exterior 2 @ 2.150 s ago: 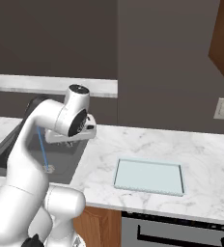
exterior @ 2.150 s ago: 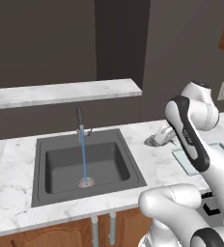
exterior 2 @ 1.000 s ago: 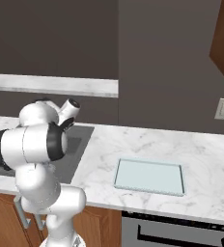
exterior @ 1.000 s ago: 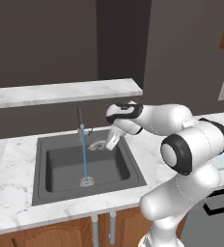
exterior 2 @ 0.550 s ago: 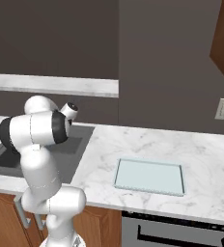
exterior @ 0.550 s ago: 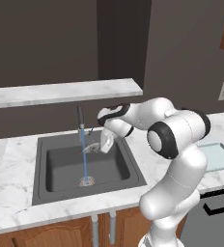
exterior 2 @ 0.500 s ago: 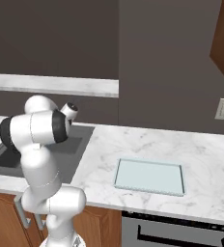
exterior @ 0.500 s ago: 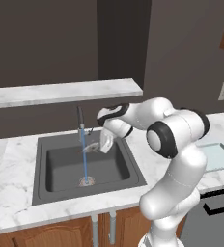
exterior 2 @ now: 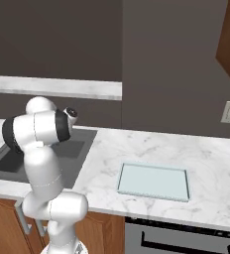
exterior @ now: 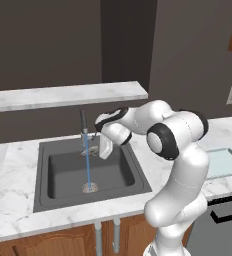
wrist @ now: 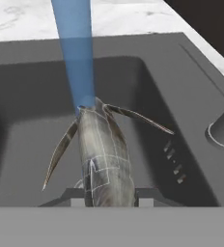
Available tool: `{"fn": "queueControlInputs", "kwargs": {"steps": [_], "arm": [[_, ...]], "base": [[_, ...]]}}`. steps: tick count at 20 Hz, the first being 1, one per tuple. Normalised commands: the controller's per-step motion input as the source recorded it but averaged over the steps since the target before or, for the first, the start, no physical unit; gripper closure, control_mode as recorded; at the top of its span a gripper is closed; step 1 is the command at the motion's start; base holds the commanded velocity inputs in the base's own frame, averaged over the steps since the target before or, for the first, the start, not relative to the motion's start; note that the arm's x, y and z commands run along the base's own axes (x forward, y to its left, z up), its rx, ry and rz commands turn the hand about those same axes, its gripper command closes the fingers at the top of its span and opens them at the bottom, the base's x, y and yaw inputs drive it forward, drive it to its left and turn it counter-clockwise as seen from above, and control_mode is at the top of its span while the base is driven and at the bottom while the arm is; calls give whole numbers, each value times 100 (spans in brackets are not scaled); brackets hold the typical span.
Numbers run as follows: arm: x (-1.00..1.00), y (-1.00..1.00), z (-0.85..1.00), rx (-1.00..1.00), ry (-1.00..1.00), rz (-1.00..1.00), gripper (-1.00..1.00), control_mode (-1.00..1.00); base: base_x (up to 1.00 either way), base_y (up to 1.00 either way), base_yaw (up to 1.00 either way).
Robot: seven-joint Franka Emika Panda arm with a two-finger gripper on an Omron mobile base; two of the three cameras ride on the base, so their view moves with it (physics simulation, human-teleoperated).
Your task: Take the fish out of the fridge, briefly rinse it in the sink, and place it on the tray next to the sink.
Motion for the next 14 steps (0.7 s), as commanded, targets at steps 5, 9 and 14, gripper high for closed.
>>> {"fn": "queueControlInputs", "kwargs": {"steps": [5,9,14], "arm": [[47,2,-17,-8,-4,-8,100,-100],[-4,0,0,0,0,0,100,-100],[-91,0,4,0,-3,1,100,-100]], "base": [[0,0,0],[0,0,0],[0,0,0]]}}
